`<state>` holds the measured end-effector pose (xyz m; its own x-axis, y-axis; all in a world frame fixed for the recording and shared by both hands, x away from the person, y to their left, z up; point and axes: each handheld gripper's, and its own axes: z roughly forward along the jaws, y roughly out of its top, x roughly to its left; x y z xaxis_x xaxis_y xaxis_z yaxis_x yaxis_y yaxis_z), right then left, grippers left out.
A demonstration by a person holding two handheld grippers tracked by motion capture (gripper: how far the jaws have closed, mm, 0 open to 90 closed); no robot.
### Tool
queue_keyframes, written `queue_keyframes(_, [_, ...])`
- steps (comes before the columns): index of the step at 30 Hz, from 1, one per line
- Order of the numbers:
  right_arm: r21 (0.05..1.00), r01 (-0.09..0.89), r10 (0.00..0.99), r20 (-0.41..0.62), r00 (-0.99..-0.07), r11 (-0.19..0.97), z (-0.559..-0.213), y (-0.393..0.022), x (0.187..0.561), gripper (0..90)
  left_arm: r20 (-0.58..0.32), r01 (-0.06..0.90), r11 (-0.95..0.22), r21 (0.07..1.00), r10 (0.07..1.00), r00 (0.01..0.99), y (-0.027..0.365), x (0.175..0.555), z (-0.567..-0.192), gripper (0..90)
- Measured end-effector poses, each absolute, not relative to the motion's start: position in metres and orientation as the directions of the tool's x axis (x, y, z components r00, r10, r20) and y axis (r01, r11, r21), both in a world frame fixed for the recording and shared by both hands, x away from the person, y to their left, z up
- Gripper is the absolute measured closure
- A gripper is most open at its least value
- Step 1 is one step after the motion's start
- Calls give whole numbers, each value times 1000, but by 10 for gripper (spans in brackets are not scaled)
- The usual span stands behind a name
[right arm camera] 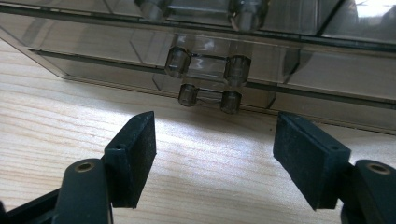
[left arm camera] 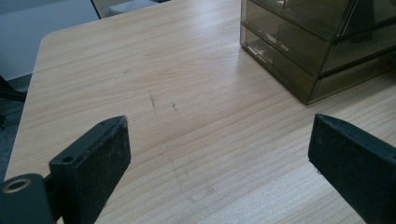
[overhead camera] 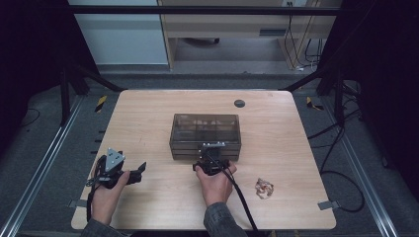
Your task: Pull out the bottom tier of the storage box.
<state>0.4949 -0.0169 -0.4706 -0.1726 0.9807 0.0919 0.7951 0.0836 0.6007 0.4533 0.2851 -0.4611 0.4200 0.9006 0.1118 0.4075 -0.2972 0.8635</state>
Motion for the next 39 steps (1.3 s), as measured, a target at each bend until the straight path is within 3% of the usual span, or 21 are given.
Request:
queue_keyframes(20, [579,813,985,95,-143,62,-478,-7,505,313,106,408,-295,864,899,425,285,454,-461,55])
queue_keyframes(39, [573,820,987,126,-100,10,-484,-1,508,390,95,408,-287,867,898,431,285,454,-460,59])
